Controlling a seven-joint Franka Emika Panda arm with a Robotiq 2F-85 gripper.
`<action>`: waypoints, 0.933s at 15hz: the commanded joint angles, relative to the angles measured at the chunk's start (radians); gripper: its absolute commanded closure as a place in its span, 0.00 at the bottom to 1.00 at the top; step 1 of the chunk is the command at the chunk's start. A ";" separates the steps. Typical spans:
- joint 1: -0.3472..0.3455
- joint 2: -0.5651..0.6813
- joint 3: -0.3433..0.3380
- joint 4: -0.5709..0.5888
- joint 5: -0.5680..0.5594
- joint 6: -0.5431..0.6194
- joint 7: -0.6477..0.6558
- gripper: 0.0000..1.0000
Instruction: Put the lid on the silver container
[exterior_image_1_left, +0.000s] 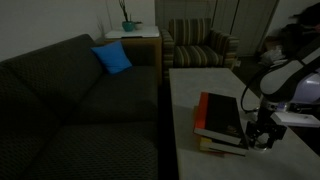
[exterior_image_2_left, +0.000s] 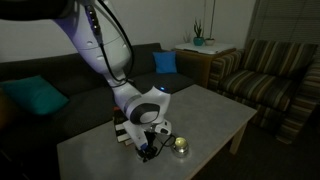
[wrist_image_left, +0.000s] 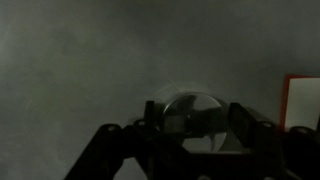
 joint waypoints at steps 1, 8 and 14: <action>-0.018 0.025 0.000 0.006 0.018 0.036 0.019 0.56; -0.051 -0.075 0.045 -0.145 0.010 0.132 -0.039 0.56; 0.013 -0.239 0.000 -0.415 0.001 0.344 0.005 0.56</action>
